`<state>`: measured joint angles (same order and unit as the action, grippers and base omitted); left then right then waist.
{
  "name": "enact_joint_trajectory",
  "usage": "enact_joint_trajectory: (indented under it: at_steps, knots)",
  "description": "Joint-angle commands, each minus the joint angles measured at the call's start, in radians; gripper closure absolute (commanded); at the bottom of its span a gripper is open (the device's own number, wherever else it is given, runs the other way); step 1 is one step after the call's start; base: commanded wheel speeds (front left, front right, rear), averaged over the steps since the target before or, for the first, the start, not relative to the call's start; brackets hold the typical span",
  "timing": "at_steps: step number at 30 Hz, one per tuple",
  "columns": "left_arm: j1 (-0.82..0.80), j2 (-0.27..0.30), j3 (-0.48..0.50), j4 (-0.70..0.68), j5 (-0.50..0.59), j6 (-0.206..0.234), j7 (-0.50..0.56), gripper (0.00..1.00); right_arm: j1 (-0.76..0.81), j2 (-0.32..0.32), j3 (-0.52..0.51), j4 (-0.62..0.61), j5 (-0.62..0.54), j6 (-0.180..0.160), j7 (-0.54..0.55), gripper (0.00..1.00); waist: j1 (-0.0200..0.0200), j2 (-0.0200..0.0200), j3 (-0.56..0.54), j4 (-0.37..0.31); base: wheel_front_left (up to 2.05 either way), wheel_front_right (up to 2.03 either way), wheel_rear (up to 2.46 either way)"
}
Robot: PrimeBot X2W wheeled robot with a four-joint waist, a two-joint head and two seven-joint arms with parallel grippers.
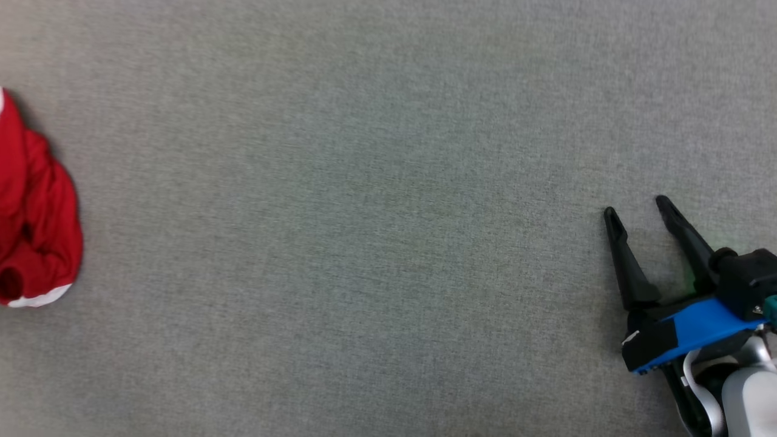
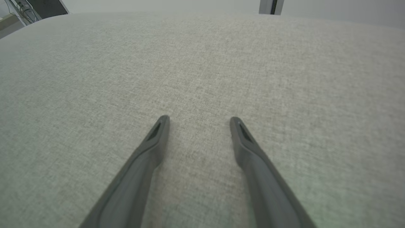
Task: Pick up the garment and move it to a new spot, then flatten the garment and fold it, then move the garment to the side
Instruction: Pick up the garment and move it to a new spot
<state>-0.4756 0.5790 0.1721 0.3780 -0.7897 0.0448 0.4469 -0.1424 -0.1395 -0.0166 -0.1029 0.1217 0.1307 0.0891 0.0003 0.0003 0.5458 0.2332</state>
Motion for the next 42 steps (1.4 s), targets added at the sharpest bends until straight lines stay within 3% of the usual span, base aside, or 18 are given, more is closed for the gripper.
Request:
enact_joint_trajectory:
  at_steps: [1, 8, 15, 16, 17, 18, 19, 24, 32, 42]
  knots:
    - [-0.028, 0.008, -0.001, 0.023, -0.003, 0.009, 0.011, 0.0, -0.014, -0.012, -0.002, -0.008, -0.001, 0.0, 0.009, 0.0, -0.0003, -0.0003, 0.017, -0.005, 0.0, 0.0, 0.0]
    - [-0.089, 0.026, -0.02, 0.131, -0.018, 0.0, 0.076, 0.0, -0.017, -0.028, -0.002, -0.053, 0.005, -0.001, 0.026, 0.0, -0.0003, -0.0003, 0.063, -0.045, 0.0, 0.0, 0.0]
    - [-0.088, -0.024, -0.075, 0.229, -0.063, 0.002, 0.231, 0.0, -0.011, -0.031, -0.01, -0.074, 0.006, -0.001, 0.034, 0.0, -0.0003, -0.0003, 0.064, -0.055, 0.0, 0.0, 0.0]
    - [-0.085, -0.025, -0.082, 0.231, -0.064, 0.003, 0.247, 0.55, -0.011, -0.029, -0.009, -0.073, 0.006, 0.0, 0.032, 0.0, -0.0003, -0.0003, 0.058, -0.055, 0.0, 0.0, 0.0]
    - [-0.085, -0.025, -0.082, 0.231, -0.064, 0.003, 0.247, 0.55, -0.011, -0.029, -0.009, -0.073, 0.006, 0.0, 0.032, 0.0, -0.0003, -0.0003, 0.058, -0.055, 0.0, 0.0, 0.0]
    - [-0.084, -0.022, -0.086, 0.224, -0.059, 0.005, 0.248, 0.74, -0.01, -0.025, -0.008, -0.074, 0.006, 0.0, 0.031, 0.0, -0.0003, -0.0003, 0.054, -0.054, 0.0, 0.0, 0.0]
    - [-0.079, -0.018, -0.09, 0.22, -0.06, 0.003, 0.262, 1.0, -0.009, -0.022, -0.006, -0.072, 0.006, 0.0, 0.031, 0.0, -0.0003, -0.0003, 0.047, -0.054, 0.0, 0.0, 0.0]
    - [-0.087, 0.014, -0.073, 0.164, -0.055, -0.032, 0.209, 1.0, -0.007, -0.027, -0.001, -0.06, -0.004, 0.0, 0.019, 0.0, -0.0003, -0.0003, 0.006, -0.043, 0.0, 0.0, 0.0]
    - [-0.128, 0.09, -0.083, 0.067, 0.012, -0.128, 0.046, 1.0, 0.0, 0.003, 0.021, 0.011, 0.005, 0.0, -0.017, 0.0, -0.0003, -0.0003, -0.132, -0.031, 0.0, 0.0, 0.0]
    - [-0.2, 0.147, -0.199, -0.184, 0.032, -0.17, 0.059, 1.0, 0.024, 0.063, 0.056, 0.125, 0.031, 0.0, -0.09, 0.0, -0.0003, -0.0003, -0.34, -0.093, 0.0, 0.0, 0.0]
